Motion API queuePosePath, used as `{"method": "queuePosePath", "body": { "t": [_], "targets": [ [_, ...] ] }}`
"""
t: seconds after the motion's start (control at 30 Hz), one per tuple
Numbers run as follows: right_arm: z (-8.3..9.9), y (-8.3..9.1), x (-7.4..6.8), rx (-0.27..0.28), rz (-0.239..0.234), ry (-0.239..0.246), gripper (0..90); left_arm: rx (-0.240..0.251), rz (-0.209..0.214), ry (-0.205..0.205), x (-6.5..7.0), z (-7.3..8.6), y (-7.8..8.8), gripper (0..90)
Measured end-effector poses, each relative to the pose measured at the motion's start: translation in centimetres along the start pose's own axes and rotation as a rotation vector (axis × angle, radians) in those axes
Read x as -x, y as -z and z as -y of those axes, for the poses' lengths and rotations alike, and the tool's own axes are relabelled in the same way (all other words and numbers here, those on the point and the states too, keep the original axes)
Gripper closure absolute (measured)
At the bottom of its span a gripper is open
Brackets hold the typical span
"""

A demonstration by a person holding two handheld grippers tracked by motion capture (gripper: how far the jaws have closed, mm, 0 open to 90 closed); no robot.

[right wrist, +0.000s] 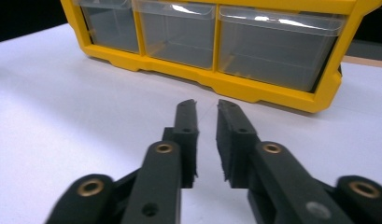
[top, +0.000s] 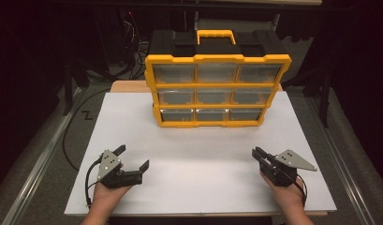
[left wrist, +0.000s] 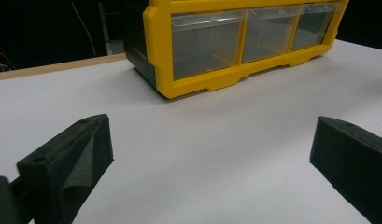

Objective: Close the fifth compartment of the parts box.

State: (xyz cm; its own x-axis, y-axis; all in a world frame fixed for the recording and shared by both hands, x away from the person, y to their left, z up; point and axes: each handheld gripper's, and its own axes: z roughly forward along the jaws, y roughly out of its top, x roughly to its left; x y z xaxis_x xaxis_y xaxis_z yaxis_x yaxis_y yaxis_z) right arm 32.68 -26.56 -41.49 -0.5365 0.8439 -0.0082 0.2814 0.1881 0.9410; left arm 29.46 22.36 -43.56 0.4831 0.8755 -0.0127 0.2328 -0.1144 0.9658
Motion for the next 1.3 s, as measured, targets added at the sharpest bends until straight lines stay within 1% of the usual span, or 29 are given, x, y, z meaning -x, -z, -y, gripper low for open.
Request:
{"method": "queuePosePath", "body": {
  "t": [0.07,0.13,0.2,0.33,0.43,0.53,0.6,0.67,0.77,0.83,0.87,0.93,1.0,1.1,1.2,1.3],
  "targets": [
    [-0.1,0.0,0.1,0.008,-0.008,-0.013,72.6,-0.001,-0.001,0.002,0.0,0.0,0.0,0.1],
    [-0.1,-0.1,0.2,0.004,-0.016,-0.033,67.9,-0.004,0.002,0.001,0.0,0.0,0.0,0.1],
    [-0.1,-0.2,0.3,0.009,-0.025,-0.039,63.2,-0.007,0.004,-0.003,0.0,0.0,-0.1,0.1],
    [0.1,-0.4,0.4,0.003,-0.053,-0.028,51.0,-0.009,0.005,-0.003,0.0,0.0,-0.1,0.1],
    [0.3,-0.7,0.5,-0.022,-0.048,-0.029,38.7,-0.011,0.006,-0.005,0.0,0.1,-0.1,0.1],
    [0.5,-1.0,0.8,-0.041,-0.047,-0.055,24.8,-0.010,0.006,-0.004,0.0,0.1,-0.2,0.1],
    [0.6,-1.0,0.8,-0.052,-0.035,-0.052,17.9,-0.011,0.007,-0.004,0.0,0.1,-0.1,0.1],
    [0.6,-1.0,0.8,-0.048,-0.034,-0.049,13.8,-0.010,0.006,-0.004,-0.1,0.1,-0.1,0.1],
    [0.5,-0.7,0.6,-0.044,-0.042,-0.052,1.8,-0.007,0.006,0.001,-0.1,0.1,0.0,0.1],
    [0.5,-0.3,0.5,-0.030,-0.054,-0.042,1.2,-0.006,0.006,0.002,-0.1,0.0,0.0,0.1],
    [0.5,0.1,0.3,-0.004,-0.056,-0.030,1.2,-0.007,0.006,0.002,-0.1,0.0,0.0,0.1],
    [0.5,0.3,0.3,0.006,-0.062,-0.027,1.2,-0.007,0.007,0.002,-0.1,0.0,0.0,0.1],
    [0.4,0.3,0.1,0.022,-0.054,-0.008,1.2,-0.009,0.008,-0.001,-0.1,0.1,-0.1,0.1],
    [0.3,0.0,-0.1,0.018,-0.047,0.002,1.2,-0.011,0.007,-0.001,-0.1,0.1,-0.2,0.1],
    [0.4,-0.2,-0.5,0.009,-0.058,0.016,1.2,-0.009,0.005,-0.002,-0.1,0.1,-0.1,0.1],
    [0.4,-0.2,-0.5,0.008,-0.058,0.016,1.2,-0.010,0.004,0.002,-0.1,0.1,-0.1,0.1]
  ]
}}
